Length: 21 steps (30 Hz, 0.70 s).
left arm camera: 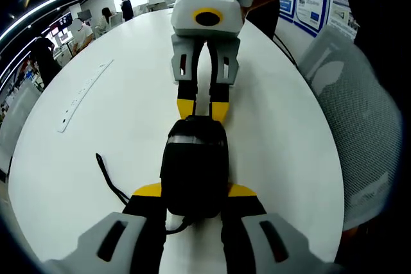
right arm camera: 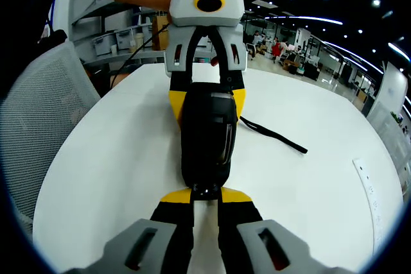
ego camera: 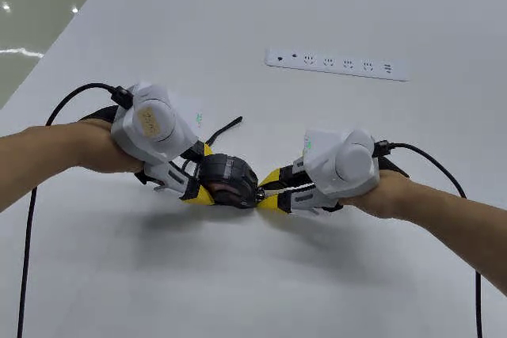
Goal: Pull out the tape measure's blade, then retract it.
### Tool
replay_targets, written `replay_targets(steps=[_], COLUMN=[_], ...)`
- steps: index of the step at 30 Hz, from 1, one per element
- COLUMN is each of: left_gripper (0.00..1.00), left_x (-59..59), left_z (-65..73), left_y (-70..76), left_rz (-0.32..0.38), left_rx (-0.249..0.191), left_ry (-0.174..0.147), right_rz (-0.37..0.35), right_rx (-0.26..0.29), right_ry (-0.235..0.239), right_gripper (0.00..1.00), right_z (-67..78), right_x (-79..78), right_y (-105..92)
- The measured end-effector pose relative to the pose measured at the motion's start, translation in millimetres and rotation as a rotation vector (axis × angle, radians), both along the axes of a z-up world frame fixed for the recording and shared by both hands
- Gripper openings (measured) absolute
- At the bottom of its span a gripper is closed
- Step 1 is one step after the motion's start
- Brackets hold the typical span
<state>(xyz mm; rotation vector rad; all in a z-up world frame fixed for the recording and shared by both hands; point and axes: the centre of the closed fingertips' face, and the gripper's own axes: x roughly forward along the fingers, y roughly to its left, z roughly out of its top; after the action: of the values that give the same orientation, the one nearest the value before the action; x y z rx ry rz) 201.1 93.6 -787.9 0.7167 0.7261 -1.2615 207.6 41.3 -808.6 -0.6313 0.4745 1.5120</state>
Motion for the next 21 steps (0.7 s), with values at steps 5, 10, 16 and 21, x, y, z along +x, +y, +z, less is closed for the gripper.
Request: replay_targets(steps=[5, 10, 16, 21], left_gripper=[0.27, 0.27, 0.27, 0.27], left_x=[-0.2, -0.6, -1.2, -0.3], left_z=[0.1, 0.4, 1.0, 0.6], left_y=[-0.2, -0.6, 0.3, 1.4], left_rz=[-0.003, -0.005, -0.002, 0.007], left_rx=[0.004, 0.001, 0.009, 0.003], left_ry=[0.0, 0.005, -0.008, -0.009], right_rz=[0.002, 0.014, 0.02, 0.025], right_rx=[-0.001, -0.006, -0.006, -0.007], right_ry=[0.0, -0.014, -0.017, -0.023], right_gripper=[0.12, 0.12, 0.12, 0.12], right_z=[-0.6, 0.2, 1.6, 3.0], right_x=[0.8, -0.5, 0.3, 0.5], right_y=[-0.3, -0.7, -0.7, -0.7])
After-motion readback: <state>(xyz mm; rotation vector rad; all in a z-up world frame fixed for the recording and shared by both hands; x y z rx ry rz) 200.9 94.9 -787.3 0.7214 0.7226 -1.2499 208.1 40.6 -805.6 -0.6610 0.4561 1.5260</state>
